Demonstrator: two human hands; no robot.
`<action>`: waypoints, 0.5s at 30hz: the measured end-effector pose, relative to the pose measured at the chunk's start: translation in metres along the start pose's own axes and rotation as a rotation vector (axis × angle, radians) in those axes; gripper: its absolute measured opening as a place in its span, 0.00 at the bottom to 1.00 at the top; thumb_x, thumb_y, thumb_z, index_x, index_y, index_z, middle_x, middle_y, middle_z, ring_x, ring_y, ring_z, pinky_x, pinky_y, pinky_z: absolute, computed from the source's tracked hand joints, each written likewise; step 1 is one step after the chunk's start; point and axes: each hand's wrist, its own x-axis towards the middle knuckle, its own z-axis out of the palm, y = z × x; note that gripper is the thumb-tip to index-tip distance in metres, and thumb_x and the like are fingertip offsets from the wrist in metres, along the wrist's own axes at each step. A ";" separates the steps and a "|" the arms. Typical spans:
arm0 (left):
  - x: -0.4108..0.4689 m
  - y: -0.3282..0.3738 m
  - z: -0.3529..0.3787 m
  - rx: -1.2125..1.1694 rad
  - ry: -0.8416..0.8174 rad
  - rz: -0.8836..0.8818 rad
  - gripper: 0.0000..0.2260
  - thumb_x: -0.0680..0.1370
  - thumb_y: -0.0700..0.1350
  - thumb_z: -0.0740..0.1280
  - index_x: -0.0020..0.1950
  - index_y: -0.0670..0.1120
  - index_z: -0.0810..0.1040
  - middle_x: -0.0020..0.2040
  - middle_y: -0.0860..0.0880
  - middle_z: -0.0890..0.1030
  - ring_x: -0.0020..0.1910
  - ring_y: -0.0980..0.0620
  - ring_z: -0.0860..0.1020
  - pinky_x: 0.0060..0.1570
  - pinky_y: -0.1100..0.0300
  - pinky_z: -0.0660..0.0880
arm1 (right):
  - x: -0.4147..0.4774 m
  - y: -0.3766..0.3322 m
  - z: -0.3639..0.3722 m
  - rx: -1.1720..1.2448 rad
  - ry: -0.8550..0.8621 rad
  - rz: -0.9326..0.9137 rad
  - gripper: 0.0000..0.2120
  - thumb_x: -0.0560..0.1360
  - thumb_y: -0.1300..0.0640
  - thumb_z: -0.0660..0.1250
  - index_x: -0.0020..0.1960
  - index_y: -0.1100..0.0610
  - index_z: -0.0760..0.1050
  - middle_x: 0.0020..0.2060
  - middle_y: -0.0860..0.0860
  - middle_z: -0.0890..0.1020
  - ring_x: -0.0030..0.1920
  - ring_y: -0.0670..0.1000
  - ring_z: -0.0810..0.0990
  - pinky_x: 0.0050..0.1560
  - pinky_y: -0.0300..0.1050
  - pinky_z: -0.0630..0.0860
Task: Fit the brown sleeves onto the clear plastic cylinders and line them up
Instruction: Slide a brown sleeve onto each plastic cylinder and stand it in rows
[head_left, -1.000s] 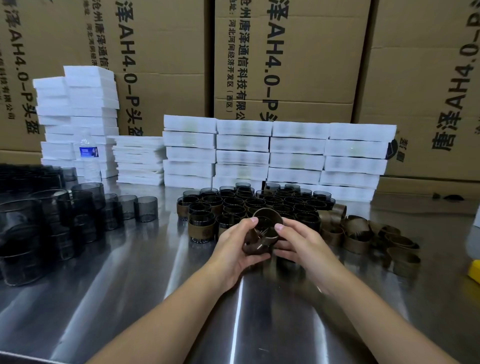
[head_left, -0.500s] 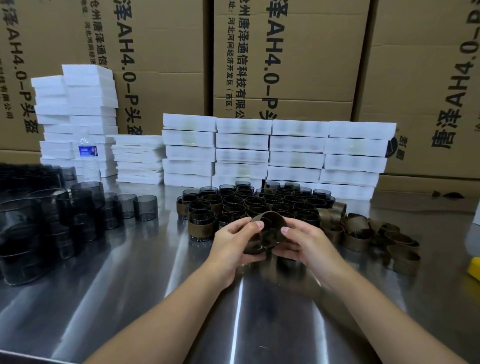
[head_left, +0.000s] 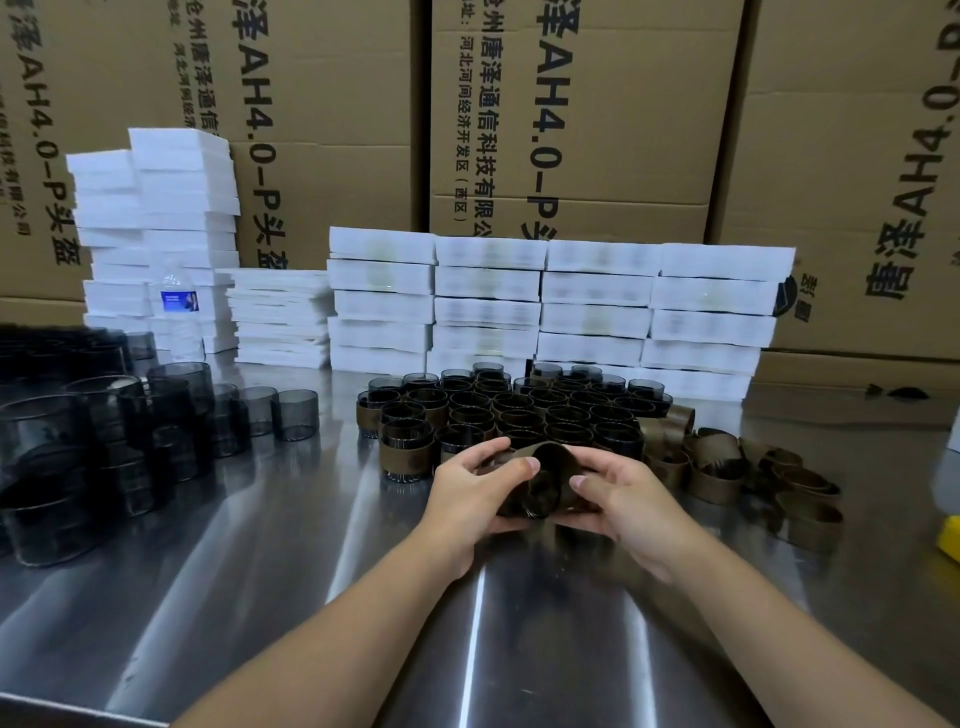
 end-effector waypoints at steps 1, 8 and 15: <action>0.000 0.000 0.000 0.004 -0.001 -0.002 0.14 0.70 0.40 0.76 0.52 0.52 0.81 0.50 0.47 0.84 0.48 0.48 0.83 0.36 0.50 0.81 | 0.000 0.000 0.000 -0.002 -0.001 0.002 0.20 0.79 0.72 0.54 0.52 0.53 0.79 0.45 0.52 0.86 0.48 0.49 0.84 0.42 0.44 0.81; -0.002 0.000 0.001 -0.001 -0.013 -0.015 0.14 0.70 0.40 0.76 0.54 0.49 0.80 0.49 0.45 0.84 0.45 0.47 0.84 0.36 0.49 0.81 | -0.002 -0.001 0.001 -0.033 0.008 -0.002 0.19 0.78 0.72 0.55 0.54 0.54 0.78 0.45 0.52 0.86 0.48 0.49 0.84 0.42 0.42 0.81; -0.005 0.011 -0.001 -0.168 -0.166 -0.116 0.14 0.78 0.48 0.61 0.56 0.41 0.79 0.50 0.39 0.83 0.44 0.44 0.84 0.37 0.52 0.81 | -0.004 -0.008 0.002 -0.027 0.124 -0.153 0.10 0.67 0.55 0.74 0.47 0.55 0.83 0.36 0.51 0.85 0.36 0.46 0.83 0.36 0.38 0.78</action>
